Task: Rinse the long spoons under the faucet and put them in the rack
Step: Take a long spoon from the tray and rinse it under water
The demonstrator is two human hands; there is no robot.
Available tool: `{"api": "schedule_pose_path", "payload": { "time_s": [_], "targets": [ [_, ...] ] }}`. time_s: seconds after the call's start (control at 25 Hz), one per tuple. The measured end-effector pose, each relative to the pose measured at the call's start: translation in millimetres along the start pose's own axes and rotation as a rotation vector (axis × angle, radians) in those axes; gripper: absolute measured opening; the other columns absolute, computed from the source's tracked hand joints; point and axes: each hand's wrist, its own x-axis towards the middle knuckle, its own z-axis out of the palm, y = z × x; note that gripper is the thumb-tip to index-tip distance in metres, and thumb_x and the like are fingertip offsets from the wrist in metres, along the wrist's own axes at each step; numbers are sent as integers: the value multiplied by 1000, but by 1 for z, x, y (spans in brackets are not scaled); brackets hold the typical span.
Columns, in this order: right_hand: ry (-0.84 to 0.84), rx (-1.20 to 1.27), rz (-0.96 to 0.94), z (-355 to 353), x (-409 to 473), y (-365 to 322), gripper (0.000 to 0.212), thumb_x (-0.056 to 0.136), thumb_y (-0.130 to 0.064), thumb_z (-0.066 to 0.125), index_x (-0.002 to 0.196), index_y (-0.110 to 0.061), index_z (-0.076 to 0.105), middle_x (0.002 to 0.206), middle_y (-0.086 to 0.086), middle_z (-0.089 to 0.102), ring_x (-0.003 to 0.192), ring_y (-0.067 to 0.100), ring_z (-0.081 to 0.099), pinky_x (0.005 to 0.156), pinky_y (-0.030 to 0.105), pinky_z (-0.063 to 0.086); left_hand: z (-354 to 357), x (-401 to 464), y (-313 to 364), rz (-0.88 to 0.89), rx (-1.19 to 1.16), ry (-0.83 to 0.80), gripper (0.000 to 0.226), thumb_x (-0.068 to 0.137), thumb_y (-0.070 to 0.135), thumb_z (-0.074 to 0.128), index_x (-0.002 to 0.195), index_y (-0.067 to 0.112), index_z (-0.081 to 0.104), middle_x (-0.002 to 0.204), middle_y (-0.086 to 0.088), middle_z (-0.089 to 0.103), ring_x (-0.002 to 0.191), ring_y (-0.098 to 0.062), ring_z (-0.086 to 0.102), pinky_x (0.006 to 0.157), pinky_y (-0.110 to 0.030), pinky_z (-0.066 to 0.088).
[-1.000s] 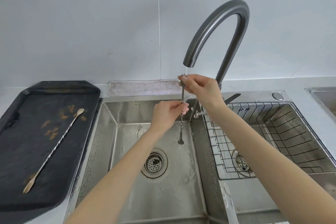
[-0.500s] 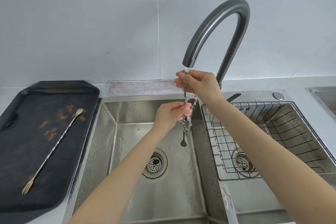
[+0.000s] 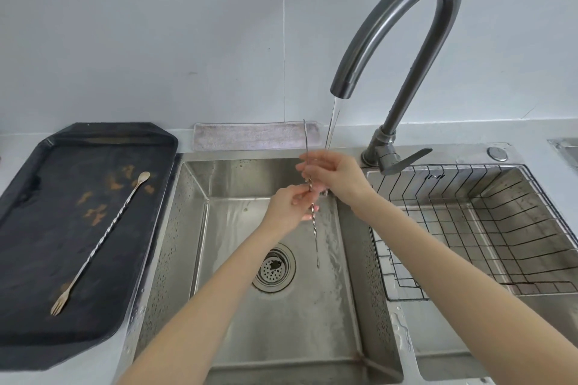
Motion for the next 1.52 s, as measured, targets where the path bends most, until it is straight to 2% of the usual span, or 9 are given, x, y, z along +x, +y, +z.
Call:
{"api": "schedule_pose_path", "payload": {
  "time_s": [0.12, 0.44, 0.64, 0.88, 1.12, 1.2, 1.28, 1.4, 1.52],
  "targets": [
    [26, -75, 48, 9, -3, 24, 24, 82, -9, 63, 106, -13, 66, 102, 12, 72, 97, 23, 66, 99, 38, 49, -1, -1, -4, -78, -60, 10, 7, 90, 7, 54, 86, 7, 60, 71, -1, 56, 57, -5, 60, 55, -13, 54],
    [55, -124, 203, 33, 7, 73, 22, 85, -8, 57, 104, -18, 64, 70, -10, 60, 79, 16, 57, 90, 40, 50, -4, -8, -47, -337, -187, 64, 16, 86, 3, 59, 76, 14, 52, 74, 0, 55, 62, -10, 55, 50, -11, 49],
    [33, -226, 336, 54, 14, 104, 30, 87, -9, 54, 116, -13, 61, 98, 12, 68, 86, 16, 56, 93, 38, 51, -7, 3, -81, -453, -157, 118, 17, 84, 5, 63, 72, 14, 55, 73, -3, 57, 66, -13, 56, 63, -20, 50],
    [20, -284, 496, 70, 22, 133, 28, 88, -9, 52, 115, -10, 60, 115, 13, 65, 106, 25, 58, 87, 25, 43, 0, 18, -119, -557, -117, 189, 18, 85, 5, 59, 70, 14, 56, 68, 0, 54, 68, -13, 53, 61, -21, 48],
    [-12, -341, 600, 82, 28, 166, 24, 85, -10, 57, 107, -8, 65, 111, 15, 68, 109, 26, 59, 87, 22, 43, 1, 26, -158, -606, 61, 187, 32, 83, -2, 56, 58, 19, 59, 28, 10, 50, 44, -9, 46, 55, -28, 40],
    [-25, -355, 623, 85, 30, 172, 24, 85, -10, 57, 108, -7, 64, 112, 14, 67, 110, 26, 59, 90, 23, 42, 2, 26, -165, -595, 105, 194, 16, 82, 0, 57, 76, 8, 70, 46, 7, 59, 50, -14, 49, 69, -34, 50],
    [-36, -368, 646, 88, 33, 176, 25, 86, -10, 56, 110, -8, 63, 115, 13, 67, 112, 25, 58, 94, 24, 42, 3, 28, -171, -591, 131, 207, 18, 83, 1, 55, 94, 0, 70, 70, -11, 67, 65, -23, 53, 82, -41, 52],
    [-58, -389, 658, 93, 35, 183, 28, 87, -11, 53, 113, -10, 62, 118, 13, 66, 115, 26, 56, 98, 26, 41, 3, 29, -177, -575, 184, 195, 24, 85, -1, 51, 102, -1, 68, 100, -21, 71, 87, -26, 60, 80, -31, 45],
    [-74, -406, 673, 96, 32, 188, 30, 89, -11, 48, 116, -12, 61, 119, 14, 65, 113, 28, 57, 98, 27, 42, -1, 26, -181, -571, 266, 114, 30, 87, 1, 49, 112, 3, 65, 118, -15, 67, 114, -27, 58, 93, -26, 41]
  ]
}}
